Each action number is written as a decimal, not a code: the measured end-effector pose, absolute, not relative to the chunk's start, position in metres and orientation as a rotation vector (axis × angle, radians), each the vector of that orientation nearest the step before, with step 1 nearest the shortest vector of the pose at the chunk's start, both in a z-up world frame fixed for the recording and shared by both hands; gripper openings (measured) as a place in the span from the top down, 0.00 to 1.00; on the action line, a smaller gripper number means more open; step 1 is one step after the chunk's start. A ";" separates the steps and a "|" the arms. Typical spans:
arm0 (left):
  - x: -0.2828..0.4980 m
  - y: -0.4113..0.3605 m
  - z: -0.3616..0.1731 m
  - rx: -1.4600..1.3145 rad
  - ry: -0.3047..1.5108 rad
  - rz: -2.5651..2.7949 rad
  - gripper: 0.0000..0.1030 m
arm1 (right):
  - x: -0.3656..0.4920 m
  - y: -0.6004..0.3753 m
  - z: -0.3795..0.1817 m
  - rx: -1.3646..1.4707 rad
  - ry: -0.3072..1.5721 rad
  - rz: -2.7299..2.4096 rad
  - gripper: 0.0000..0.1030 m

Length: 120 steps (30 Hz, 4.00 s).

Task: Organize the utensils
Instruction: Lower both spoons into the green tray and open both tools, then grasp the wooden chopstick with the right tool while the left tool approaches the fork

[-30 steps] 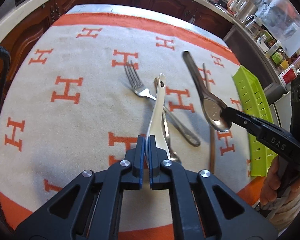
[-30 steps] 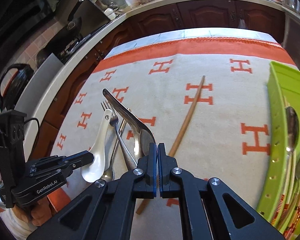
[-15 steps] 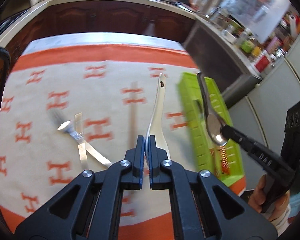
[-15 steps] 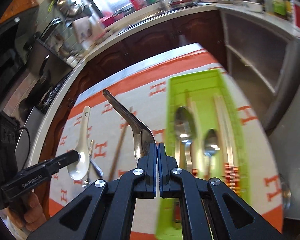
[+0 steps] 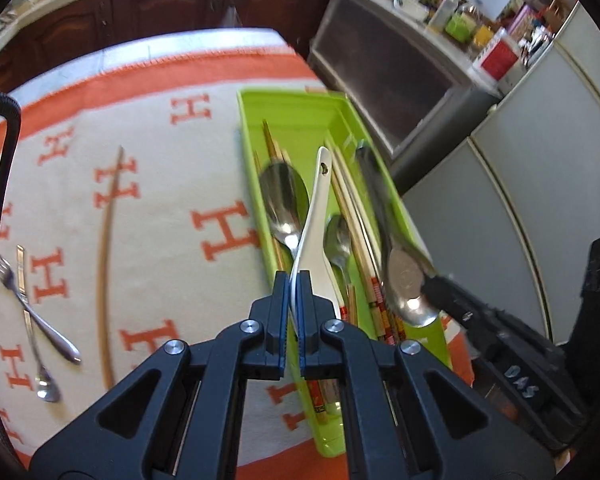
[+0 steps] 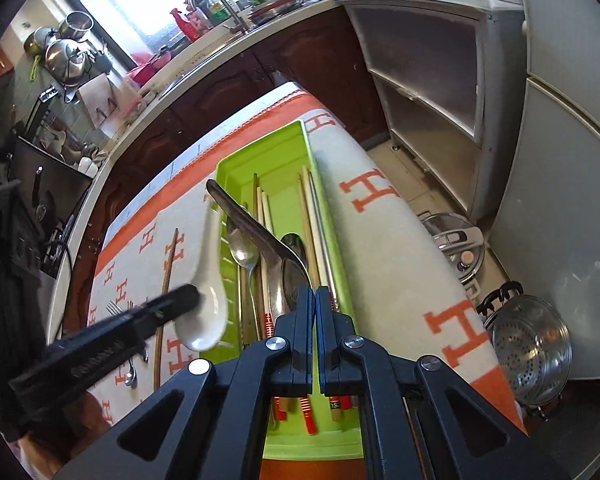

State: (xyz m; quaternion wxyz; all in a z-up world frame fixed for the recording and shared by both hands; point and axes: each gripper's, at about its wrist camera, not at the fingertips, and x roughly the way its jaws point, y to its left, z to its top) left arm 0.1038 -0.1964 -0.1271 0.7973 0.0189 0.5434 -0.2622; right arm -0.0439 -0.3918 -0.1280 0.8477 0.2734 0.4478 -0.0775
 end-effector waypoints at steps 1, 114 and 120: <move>0.101 -0.198 -0.126 0.052 1.143 -0.566 0.98 | -0.046 -0.394 -0.130 0.581 0.946 -0.161 0.99; 0.191 0.104 -0.189 -0.664 1.319 -0.133 0.78 | 0.127 -0.133 -0.192 0.013 1.139 0.160 0.94; 0.198 0.091 -0.188 -0.608 1.348 -0.049 0.81 | 0.121 -0.143 -0.190 0.073 1.156 0.178 0.94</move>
